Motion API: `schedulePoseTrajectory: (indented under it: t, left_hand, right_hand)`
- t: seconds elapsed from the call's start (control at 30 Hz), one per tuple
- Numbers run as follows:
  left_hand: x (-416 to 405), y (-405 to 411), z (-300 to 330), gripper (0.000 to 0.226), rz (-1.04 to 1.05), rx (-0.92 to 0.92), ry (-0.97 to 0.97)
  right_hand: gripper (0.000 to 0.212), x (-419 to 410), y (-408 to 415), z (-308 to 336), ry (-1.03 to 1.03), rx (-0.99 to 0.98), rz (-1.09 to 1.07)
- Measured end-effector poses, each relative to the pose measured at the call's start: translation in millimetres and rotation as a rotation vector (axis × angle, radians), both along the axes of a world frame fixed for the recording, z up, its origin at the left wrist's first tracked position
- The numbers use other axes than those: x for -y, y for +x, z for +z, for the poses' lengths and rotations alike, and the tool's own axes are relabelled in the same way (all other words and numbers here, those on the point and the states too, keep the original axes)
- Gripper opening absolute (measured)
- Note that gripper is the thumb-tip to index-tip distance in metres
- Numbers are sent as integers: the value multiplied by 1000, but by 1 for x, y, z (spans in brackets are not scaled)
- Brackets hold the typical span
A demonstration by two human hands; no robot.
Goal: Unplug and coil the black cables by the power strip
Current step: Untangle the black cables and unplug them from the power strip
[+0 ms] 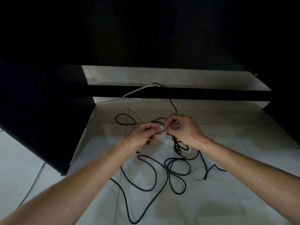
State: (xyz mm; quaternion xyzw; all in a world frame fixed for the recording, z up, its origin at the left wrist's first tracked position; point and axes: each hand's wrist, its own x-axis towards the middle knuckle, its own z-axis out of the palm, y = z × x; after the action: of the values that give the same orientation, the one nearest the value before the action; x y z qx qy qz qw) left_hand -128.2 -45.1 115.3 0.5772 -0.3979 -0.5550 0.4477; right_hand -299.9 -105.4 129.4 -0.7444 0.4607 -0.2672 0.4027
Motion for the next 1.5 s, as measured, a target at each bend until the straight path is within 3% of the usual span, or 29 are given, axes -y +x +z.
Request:
schedulePoseTrajectory:
  t: [0.27,0.37,0.47,0.77,0.93,1.1,1.23,1.5]
  left_hand:
    - [-1,6,0,18,-62,107,-57]
    - [0,4,2,30,-21,-68,29]
    - [2,3,2,28,9,-223,88]
    - [3,-1,-3,5,70,-143,94]
    - [5,-1,-1,8,84,-77,89]
    - [7,-5,-2,14,119,-10,77]
    - [7,-13,-2,12,110,-28,51]
    - [10,-21,2,14,173,-80,30]
  right_hand:
    - [17,4,2,-2,15,21,3]
    - [17,5,3,-1,16,-9,-19]
    - [14,6,3,1,46,9,-26]
    - [16,1,10,-4,99,50,-6]
    - [2,-2,8,-3,112,74,-3]
    - [3,-9,8,-4,169,122,7]
    - [16,-10,12,-2,282,237,-112]
    - [15,-9,13,0,516,524,-215]
